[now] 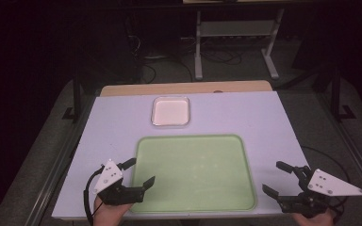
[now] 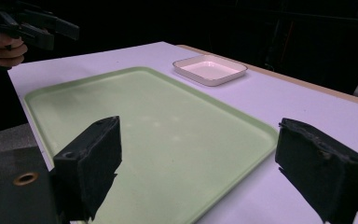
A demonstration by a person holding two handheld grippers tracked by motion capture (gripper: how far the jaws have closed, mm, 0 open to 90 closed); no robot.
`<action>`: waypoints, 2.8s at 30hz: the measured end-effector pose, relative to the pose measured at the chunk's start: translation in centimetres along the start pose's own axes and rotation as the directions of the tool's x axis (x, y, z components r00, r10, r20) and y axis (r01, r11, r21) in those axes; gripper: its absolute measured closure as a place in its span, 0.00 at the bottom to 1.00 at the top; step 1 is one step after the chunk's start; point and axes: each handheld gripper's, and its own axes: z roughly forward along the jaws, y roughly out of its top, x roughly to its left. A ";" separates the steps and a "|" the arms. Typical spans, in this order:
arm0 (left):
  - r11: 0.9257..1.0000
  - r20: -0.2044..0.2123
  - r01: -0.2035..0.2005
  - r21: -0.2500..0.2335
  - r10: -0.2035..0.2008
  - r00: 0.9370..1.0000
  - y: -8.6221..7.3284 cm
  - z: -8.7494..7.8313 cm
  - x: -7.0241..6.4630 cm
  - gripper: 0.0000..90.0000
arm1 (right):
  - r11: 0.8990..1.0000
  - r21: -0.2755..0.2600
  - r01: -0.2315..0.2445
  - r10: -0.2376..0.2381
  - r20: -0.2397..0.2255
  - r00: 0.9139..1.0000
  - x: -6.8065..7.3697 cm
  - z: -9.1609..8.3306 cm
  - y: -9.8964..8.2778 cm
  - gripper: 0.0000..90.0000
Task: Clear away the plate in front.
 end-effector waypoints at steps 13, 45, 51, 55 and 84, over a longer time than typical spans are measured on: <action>1.000 0.007 0.003 0.006 -0.003 1.000 0.3 0.2 0.2 0.14 | 1.000 -0.001 0.005 -0.005 0.002 1.000 0.3 -0.2 0.1 0.15; 0.999 0.083 0.037 0.016 -0.038 0.996 7.0 3.0 3.9 0.14 | 1.000 -0.024 0.003 -0.002 0.046 0.999 0.1 -0.6 0.4 0.15; 0.999 0.084 0.032 0.018 -0.034 0.996 8.3 4.1 4.6 0.14 | 1.000 -0.023 0.002 -0.001 0.044 0.999 0.1 -0.5 0.4 0.15; 0.999 0.083 0.036 0.022 -0.037 0.996 8.8 4.8 5.1 0.14 | 1.000 -0.029 -0.002 0.003 0.046 0.999 0.1 -0.6 0.4 0.15; 0.994 0.020 0.060 0.093 -0.062 0.998 13.0 11.3 10.8 0.16 | 0.999 -0.039 0.003 -0.001 0.056 0.998 0.0 -0.5 0.9 0.15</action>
